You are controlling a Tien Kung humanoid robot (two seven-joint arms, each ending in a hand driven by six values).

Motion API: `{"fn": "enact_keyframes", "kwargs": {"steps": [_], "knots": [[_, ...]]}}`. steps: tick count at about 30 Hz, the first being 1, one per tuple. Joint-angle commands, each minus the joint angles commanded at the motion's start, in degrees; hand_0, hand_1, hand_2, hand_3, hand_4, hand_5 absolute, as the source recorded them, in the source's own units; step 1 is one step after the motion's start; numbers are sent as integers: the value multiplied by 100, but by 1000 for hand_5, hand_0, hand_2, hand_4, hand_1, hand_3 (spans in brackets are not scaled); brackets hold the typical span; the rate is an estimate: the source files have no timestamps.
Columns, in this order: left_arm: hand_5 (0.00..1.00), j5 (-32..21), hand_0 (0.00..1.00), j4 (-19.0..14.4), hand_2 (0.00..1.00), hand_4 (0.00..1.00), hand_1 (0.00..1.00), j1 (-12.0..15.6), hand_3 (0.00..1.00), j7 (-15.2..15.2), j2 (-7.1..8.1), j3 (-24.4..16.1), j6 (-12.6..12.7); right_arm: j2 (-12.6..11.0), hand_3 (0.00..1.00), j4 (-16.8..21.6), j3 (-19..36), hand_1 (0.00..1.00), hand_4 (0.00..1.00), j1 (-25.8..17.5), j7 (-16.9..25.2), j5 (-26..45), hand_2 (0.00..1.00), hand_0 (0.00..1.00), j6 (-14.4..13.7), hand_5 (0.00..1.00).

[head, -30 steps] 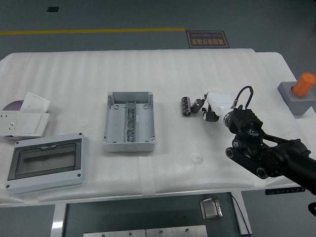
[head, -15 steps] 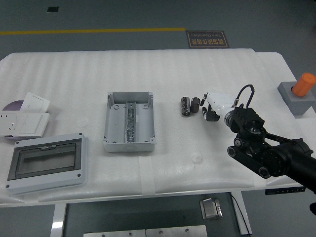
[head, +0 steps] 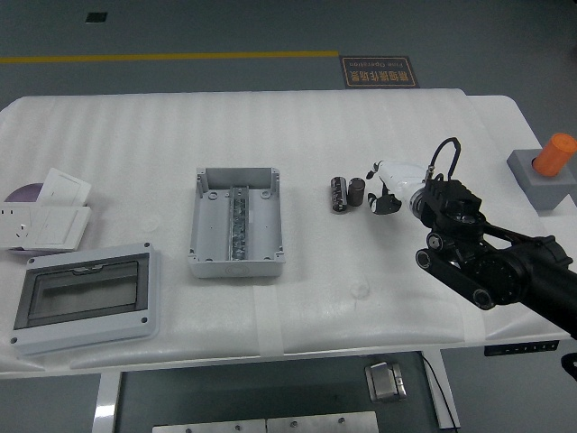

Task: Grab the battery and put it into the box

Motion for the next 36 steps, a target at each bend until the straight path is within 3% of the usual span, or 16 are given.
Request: {"fn": "enact_keyframes", "kwargs": {"steps": [3,4,9,28,29,34,35,36], "knots": [[472,2,629,-1,511,613,651,-5,599,0,3,0,1,16,992,-41,-6,706,889,58,-47,-5,737,732,75,517],[473,2,629,-1,510,611,651,-6,598,0,2,0,2,22,998,-54,-16,736,955,71,-60,0,773,754,95,548],[473,8,629,-5,510,611,651,-10,598,3,-4,-3,1,62,998,-74,-82,736,955,106,-91,32,773,754,100,548],[472,21,628,-9,510,599,651,-22,596,-2,4,-3,2,132,998,-157,-445,719,987,204,6,-3,746,746,-301,626],[466,24,628,-10,510,591,652,-22,597,-2,4,-6,2,126,665,-158,-463,641,726,203,12,-7,630,672,-305,507],[466,30,628,-11,510,591,652,-19,597,-4,0,-14,2,100,665,-165,-544,641,726,188,36,0,630,672,-311,507],[464,32,628,-12,510,584,652,-18,596,-3,0,-14,1,95,660,-166,-560,614,571,186,42,3,601,643,-315,371],[464,33,628,-12,510,584,652,-18,596,-3,1,-15,1,93,660,-168,-569,614,571,186,46,6,601,643,-317,371]]}}
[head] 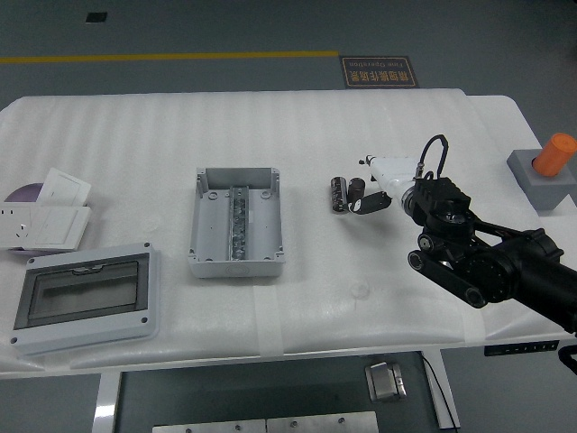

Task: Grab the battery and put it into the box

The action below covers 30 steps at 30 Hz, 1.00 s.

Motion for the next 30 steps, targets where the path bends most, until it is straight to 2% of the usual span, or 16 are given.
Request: {"fn": "enact_keyframes", "kwargs": {"steps": [4,5,10,11,28,29,30], "knots": [[464,10,628,-3,510,584,652,-1,596,-3,3,-9,1,-9,660,-14,-42,614,571,0,11,11,601,643,-9,371],[464,15,628,-4,510,582,652,-2,595,-3,4,-12,1,-10,663,-18,-51,604,499,0,13,15,586,638,-13,313],[464,52,628,-18,510,582,652,-10,595,1,5,-28,-1,-8,663,-20,-61,604,499,6,13,30,586,638,-22,313],[465,64,628,-22,509,580,652,-14,595,1,6,-35,-1,-6,660,-20,-60,598,470,9,11,35,575,634,-22,278],[470,118,628,-30,509,574,651,-42,595,-1,0,-60,6,21,655,-19,-9,592,498,84,75,375,552,633,105,312],[473,118,628,-30,506,572,652,-43,594,0,-1,-61,7,26,669,-5,-5,614,556,84,82,391,559,646,99,364],[473,121,628,-30,506,572,652,-45,594,-1,-1,-64,8,33,669,17,2,614,556,84,93,412,559,646,88,364]]}}
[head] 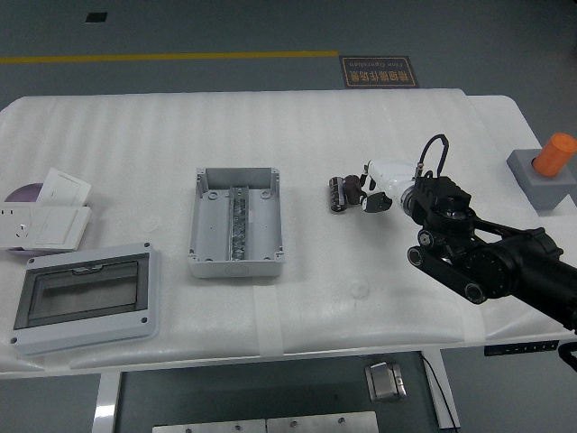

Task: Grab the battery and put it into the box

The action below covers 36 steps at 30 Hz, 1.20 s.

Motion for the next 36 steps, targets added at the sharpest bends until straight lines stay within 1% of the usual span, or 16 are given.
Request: {"fn": "enact_keyframes", "kwargs": {"steps": [4,5,10,11,25,28,34,36], "knots": [[473,6,628,-2,506,572,652,-5,594,2,-1,-3,2,26,669,61,24,614,556,1,43,97,559,646,-50,364],[474,6,628,-2,508,569,652,-5,594,2,-2,-2,2,34,683,69,28,627,615,2,53,117,568,654,-63,396],[474,11,628,-4,508,569,652,-6,594,6,-4,1,4,72,683,57,13,627,615,10,84,178,568,654,-95,396],[474,12,628,-4,505,567,652,-7,595,6,-4,0,5,74,689,48,5,628,648,8,83,184,564,657,-87,419],[466,22,628,-9,495,546,651,-8,594,8,0,3,11,120,704,56,-155,647,668,-10,63,205,550,668,-8,437],[462,21,627,-9,490,542,652,-8,594,8,2,8,12,113,705,102,-161,648,662,4,64,173,550,666,4,433],[462,13,627,-6,490,542,652,-2,594,10,0,27,13,64,705,315,-144,648,662,2,49,55,550,666,49,433],[461,9,626,-6,487,538,651,3,594,11,-2,37,12,57,707,365,-133,646,677,0,40,19,550,668,55,444]]}}
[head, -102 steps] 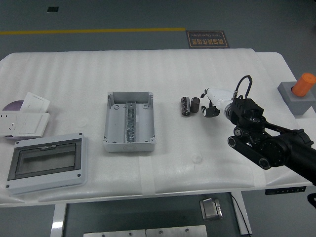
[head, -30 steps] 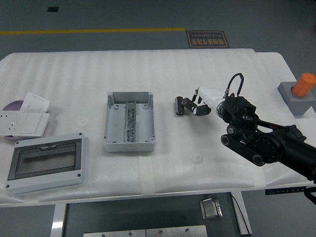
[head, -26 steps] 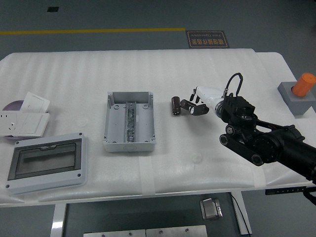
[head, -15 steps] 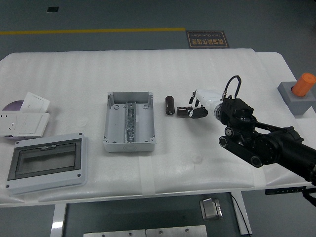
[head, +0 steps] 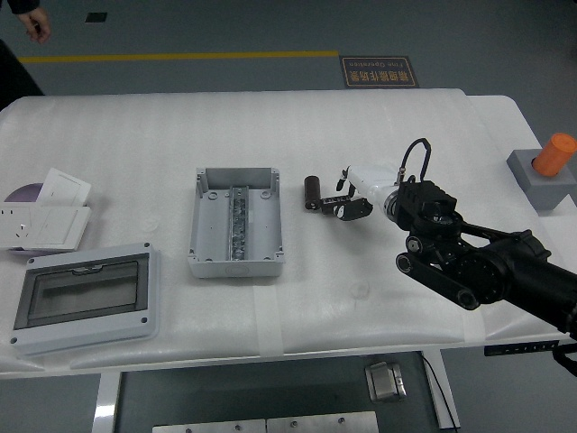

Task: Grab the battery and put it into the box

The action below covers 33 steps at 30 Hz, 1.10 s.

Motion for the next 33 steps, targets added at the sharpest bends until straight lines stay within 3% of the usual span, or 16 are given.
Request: {"fn": "enact_keyframes", "kwargs": {"steps": [19,33], "knots": [[460,54,626,-17,478,530,651,-29,595,-3,-3,-61,-2,-4,706,-13,-305,649,714,70,-38,-141,544,673,47,474],[463,86,626,-23,477,528,650,-17,595,-10,-12,-103,0,-175,706,186,-274,652,719,127,-174,-408,540,672,361,482]]}}
